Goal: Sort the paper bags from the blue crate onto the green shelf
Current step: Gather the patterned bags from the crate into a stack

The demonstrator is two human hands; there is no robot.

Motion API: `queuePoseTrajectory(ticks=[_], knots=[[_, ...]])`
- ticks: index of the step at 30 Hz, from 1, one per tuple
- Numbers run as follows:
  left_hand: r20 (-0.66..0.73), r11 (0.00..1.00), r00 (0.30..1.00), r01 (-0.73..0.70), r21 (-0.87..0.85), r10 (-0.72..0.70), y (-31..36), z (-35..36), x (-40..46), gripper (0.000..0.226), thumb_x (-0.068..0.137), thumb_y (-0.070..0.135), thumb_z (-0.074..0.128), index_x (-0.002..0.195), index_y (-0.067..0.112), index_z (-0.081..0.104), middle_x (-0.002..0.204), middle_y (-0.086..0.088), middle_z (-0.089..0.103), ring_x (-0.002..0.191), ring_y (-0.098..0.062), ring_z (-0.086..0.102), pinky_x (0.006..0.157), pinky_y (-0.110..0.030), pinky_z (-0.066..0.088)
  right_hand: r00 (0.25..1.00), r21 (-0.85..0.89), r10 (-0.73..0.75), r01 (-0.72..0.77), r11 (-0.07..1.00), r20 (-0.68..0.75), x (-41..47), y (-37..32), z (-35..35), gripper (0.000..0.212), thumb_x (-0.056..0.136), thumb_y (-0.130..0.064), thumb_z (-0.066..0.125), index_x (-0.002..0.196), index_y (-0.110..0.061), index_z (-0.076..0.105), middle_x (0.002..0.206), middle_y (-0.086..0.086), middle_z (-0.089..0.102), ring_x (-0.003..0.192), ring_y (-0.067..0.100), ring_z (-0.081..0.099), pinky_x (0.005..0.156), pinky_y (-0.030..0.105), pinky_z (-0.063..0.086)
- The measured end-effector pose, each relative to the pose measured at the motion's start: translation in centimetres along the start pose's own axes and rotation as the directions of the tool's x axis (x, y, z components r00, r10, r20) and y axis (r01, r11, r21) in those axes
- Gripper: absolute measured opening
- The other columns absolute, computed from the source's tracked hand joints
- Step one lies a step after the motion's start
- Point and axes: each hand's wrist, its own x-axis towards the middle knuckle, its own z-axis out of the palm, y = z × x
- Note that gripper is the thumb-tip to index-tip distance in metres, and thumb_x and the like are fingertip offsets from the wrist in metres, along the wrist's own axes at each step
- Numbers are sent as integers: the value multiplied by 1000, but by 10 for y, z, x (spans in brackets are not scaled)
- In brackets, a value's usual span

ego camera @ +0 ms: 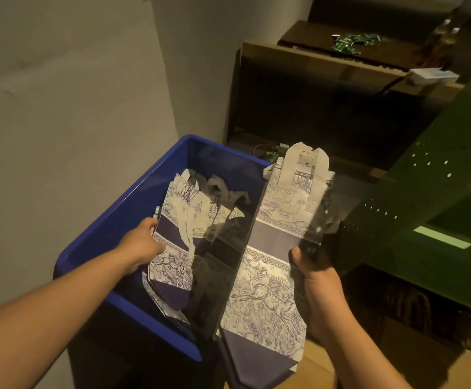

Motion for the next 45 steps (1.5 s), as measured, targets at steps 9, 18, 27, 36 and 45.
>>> queuePoseTrajectory(ticks=[9,18,27,36,45], knots=[[-207,804,930,-368,-467,305,68,-39,-71,106,87,-12,68,141,68,25,119,27,59,101,-2,68,77,-26,56,990,122,112,-121,985,82,-21,-25,10,30,94,-24,65,114,-2,69,91,18,77,78,32,75,60,38,60],[-29,657,890,-357,-664,455,126,-62,-118,91,79,-22,68,143,38,46,117,-11,74,107,-39,73,86,-53,60,961,217,-151,101,971,233,-27,-69,36,53,84,-30,63,135,-18,56,114,13,75,98,30,75,75,42,61],[225,696,824,-257,-670,520,125,-23,-148,47,97,-6,58,124,32,61,110,-7,78,103,-27,76,90,-45,60,991,215,-59,31,976,124,-24,-64,32,39,98,-19,59,136,-15,55,108,12,77,93,31,76,80,46,58],[184,655,895,-145,-742,406,119,9,-140,20,106,27,55,120,24,69,114,-2,78,112,-25,72,108,-51,50,994,22,-61,64,998,-94,-16,-54,15,34,93,-22,72,119,0,67,89,12,73,80,27,70,72,34,54],[136,547,946,-50,-836,294,134,8,-119,34,110,42,44,137,30,60,131,-2,71,124,-25,65,110,-51,48,995,-175,-43,59,983,92,-35,-64,8,23,96,-16,66,107,3,70,83,13,78,74,27,77,70,39,61]])
